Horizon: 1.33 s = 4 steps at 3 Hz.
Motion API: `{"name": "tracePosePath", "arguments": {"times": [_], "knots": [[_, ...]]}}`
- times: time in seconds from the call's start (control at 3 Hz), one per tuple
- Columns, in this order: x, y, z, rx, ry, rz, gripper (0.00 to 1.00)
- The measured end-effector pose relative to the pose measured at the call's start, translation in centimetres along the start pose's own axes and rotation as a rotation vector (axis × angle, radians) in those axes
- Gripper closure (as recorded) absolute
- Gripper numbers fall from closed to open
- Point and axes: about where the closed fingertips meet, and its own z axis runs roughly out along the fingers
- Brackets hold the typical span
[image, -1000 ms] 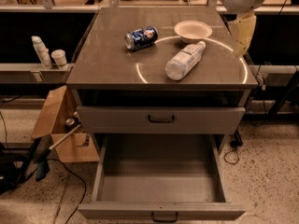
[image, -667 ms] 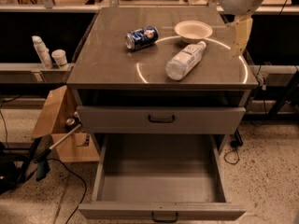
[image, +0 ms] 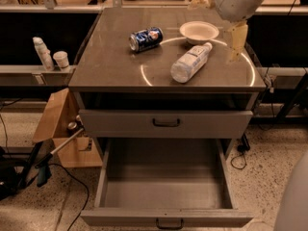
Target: Place blue plastic bottle into middle drawer
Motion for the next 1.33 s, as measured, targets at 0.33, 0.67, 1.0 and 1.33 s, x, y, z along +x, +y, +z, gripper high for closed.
{"name": "tracePosePath", "arguments": {"times": [0.33, 0.67, 1.0, 1.33], "knots": [[0.0, 0.0, 0.0, 0.000, 0.000, 0.000, 0.00], [0.5, -1.1, 1.5, 0.000, -0.006, -0.029, 0.00], [1.1, -1.9, 2.9, -0.009, -0.016, -0.045, 0.00], [2.0, -2.4, 4.9, -0.021, -0.038, -0.045, 0.00]]}}
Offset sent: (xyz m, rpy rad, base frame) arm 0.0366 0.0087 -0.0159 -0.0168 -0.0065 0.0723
